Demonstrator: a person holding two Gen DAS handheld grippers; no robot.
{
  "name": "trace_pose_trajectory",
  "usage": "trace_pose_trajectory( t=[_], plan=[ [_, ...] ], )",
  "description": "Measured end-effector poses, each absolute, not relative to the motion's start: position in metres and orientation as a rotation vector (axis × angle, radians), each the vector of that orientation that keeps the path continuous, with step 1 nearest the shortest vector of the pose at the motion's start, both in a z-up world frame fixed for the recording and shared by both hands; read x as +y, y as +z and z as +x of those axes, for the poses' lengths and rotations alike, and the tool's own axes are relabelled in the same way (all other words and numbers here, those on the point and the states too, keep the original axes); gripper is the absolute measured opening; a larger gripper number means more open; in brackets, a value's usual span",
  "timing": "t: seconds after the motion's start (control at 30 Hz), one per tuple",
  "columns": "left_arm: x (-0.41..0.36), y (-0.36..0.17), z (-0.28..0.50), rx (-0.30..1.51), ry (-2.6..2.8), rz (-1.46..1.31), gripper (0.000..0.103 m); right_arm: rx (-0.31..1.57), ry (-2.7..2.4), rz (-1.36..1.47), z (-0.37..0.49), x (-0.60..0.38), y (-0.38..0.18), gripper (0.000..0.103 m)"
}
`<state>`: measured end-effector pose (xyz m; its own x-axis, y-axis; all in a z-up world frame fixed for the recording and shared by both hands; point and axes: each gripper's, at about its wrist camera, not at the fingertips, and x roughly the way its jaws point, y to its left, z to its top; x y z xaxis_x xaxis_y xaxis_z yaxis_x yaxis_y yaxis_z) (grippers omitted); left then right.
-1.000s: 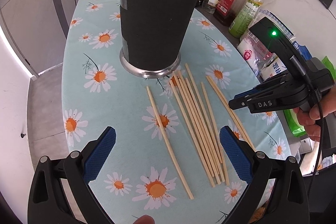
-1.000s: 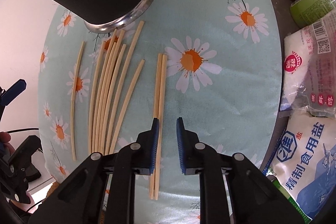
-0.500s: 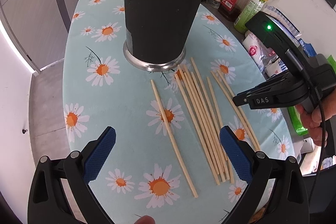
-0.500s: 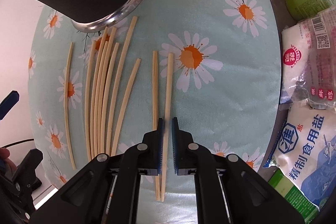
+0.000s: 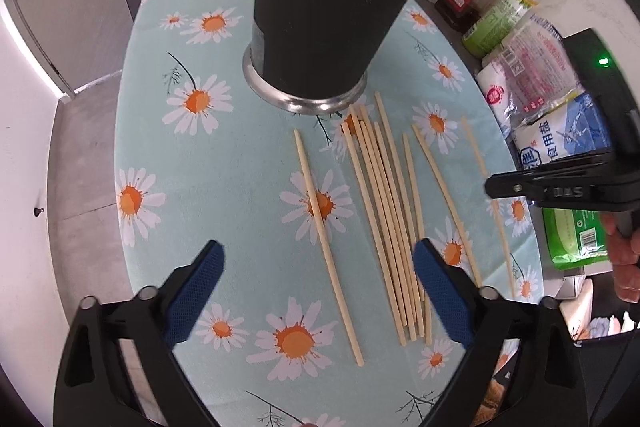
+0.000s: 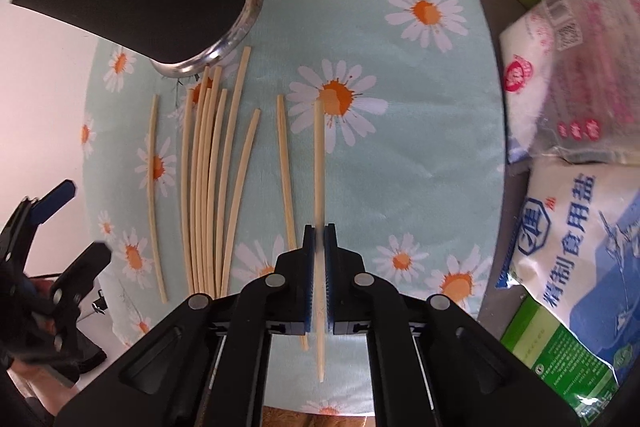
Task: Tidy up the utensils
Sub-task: 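Grasp a chopstick with the left tool while the right tool holds its own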
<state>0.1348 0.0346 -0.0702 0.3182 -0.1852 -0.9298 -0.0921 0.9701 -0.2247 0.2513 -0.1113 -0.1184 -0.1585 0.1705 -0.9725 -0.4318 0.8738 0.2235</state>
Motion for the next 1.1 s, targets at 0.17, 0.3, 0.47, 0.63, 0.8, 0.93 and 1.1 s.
trace_pose_trajectory(
  t=[0.17,0.3,0.47,0.63,0.8,0.93,1.1],
  plan=[
    [0.031,-0.082,0.146,1.335,-0.029,-0.268,0.062,1.624,0.579,-0.182,0.245,-0.123,-0.103,0.006],
    [0.028,-0.095,0.157,1.407,0.017,-0.264,0.035,1.61,0.62,-0.166,0.24,-0.129,-0.095,0.006],
    [0.02,-0.106,0.168,1.462,0.064,-0.282,0.021,1.612,0.664,-0.157,0.235,-0.134,-0.094,0.006],
    [0.014,-0.114,0.175,1.491,0.119,-0.298,0.009,1.608,0.699,-0.154,0.234,-0.134,-0.095,0.006],
    [0.009,-0.119,0.18,1.496,0.146,-0.304,0.004,1.605,0.737,-0.142,0.235,-0.139,-0.093,0.006],
    [0.005,-0.12,0.182,1.491,0.156,-0.296,0.004,1.611,0.763,-0.127,0.236,-0.139,-0.096,0.006],
    [0.009,-0.118,0.171,1.474,0.171,-0.313,0.004,1.597,0.799,-0.111,0.236,-0.135,-0.093,0.006]
  ],
)
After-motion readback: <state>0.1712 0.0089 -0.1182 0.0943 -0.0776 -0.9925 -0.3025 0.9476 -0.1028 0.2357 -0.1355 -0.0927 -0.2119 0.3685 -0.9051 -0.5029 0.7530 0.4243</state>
